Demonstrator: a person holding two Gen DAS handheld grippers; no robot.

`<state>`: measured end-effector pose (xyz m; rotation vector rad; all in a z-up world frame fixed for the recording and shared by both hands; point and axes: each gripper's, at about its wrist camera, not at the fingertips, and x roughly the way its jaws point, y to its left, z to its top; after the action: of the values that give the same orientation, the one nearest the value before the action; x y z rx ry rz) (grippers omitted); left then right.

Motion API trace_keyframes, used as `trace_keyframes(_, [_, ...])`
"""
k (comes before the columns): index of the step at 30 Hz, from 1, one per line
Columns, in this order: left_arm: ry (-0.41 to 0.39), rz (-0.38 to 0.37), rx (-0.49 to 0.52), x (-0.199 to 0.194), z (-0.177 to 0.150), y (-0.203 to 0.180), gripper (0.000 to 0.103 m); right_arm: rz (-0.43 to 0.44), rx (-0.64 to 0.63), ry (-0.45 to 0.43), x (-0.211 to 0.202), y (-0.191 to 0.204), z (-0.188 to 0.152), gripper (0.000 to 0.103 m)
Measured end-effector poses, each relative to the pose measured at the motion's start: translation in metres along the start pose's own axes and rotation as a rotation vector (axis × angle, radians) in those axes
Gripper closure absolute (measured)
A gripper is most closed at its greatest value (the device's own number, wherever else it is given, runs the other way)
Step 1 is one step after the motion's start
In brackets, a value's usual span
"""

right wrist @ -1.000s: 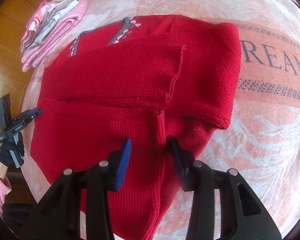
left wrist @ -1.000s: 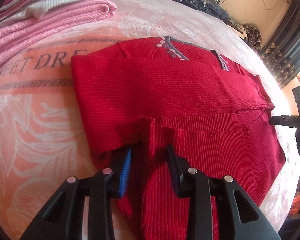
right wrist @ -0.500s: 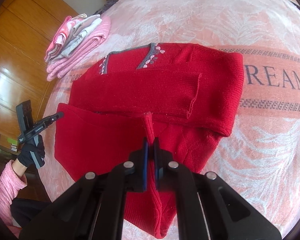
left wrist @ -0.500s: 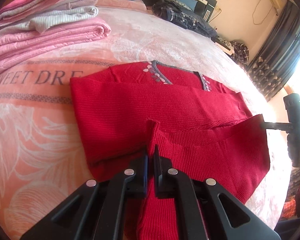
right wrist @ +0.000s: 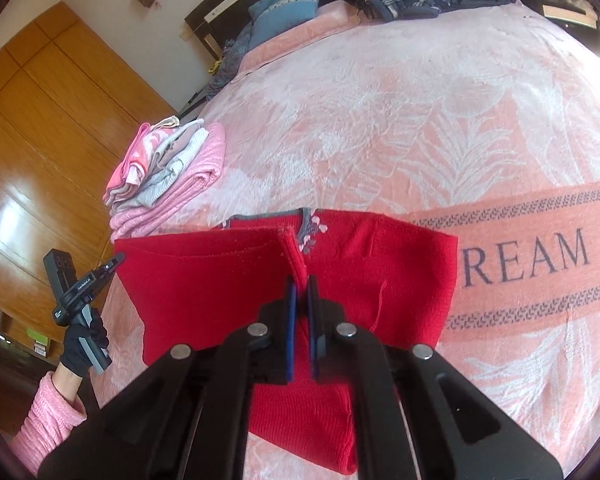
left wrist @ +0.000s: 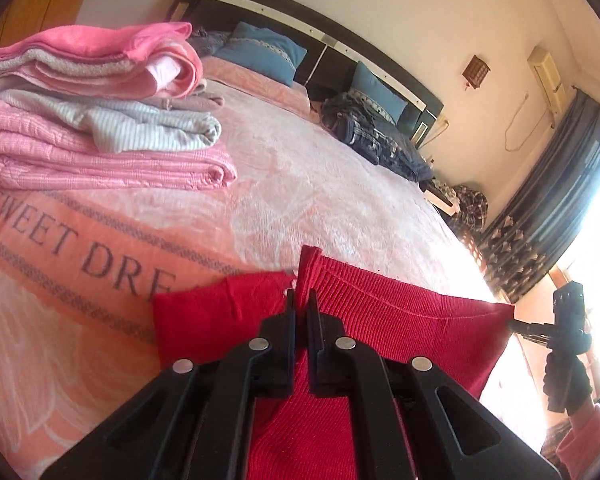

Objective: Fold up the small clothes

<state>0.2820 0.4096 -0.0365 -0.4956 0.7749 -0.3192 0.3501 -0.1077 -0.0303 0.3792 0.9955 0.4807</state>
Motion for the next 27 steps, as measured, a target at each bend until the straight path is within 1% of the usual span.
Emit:
trace_keyframes(4, [-0.018,0.021,-0.020,0.030,0.018,0.007,0.099,-0.023,0.020,-0.008,0.033,-0.009,0.029,0.100])
trace_keyframes(6, [-0.005,0.024,-0.035,0.051,0.021,0.012,0.099,-0.046,0.034,0.004,0.053,-0.017,0.039,0.100])
trace_keyframes(8, [0.014,0.044,-0.035,0.072,0.020,0.018,0.099,-0.069,0.043,0.019,0.071,-0.026,0.044,0.100])
trace_keyframes(13, [0.078,0.118,0.007,0.114,0.011,0.033,0.099,-0.133,0.070,0.065,0.109,-0.052,0.044,0.100])
trace_keyframes(18, [0.160,0.183,0.010,0.137,-0.003,0.053,0.098,-0.195,0.102,0.116,0.141,-0.073,0.032,0.099])
trace_keyframes(19, [0.171,0.185,0.006,0.139,-0.005,0.055,0.098,-0.208,0.105,0.128,0.146,-0.075,0.028,0.098])
trace_keyframes(20, [0.180,0.190,0.000,0.140,-0.007,0.057,0.093,-0.220,0.106,0.135,0.150,-0.076,0.026,0.097])
trace_keyframes(21, [0.184,0.195,-0.011,0.140,-0.009,0.060,0.091,-0.223,0.108,0.131,0.150,-0.076,0.025,0.095])
trace_keyframes(22, [0.180,0.191,-0.027,0.137,-0.009,0.062,0.090,-0.226,0.109,0.126,0.148,-0.074,0.024,0.093])
trace_keyframes(23, [0.175,0.194,-0.041,0.134,-0.008,0.063,0.084,-0.240,0.109,0.126,0.146,-0.073,0.025,0.087])
trace_keyframes(24, [0.171,0.211,-0.051,0.130,-0.006,0.064,0.073,-0.254,0.107,0.124,0.141,-0.071,0.026,0.071])
trace_keyframes(25, [0.164,0.226,-0.061,0.125,-0.005,0.065,0.071,-0.254,0.103,0.108,0.134,-0.069,0.026,0.067])
trace_keyframes(27, [0.136,0.233,-0.075,0.111,0.001,0.067,0.068,-0.211,0.106,0.081,0.115,-0.065,0.024,0.067])
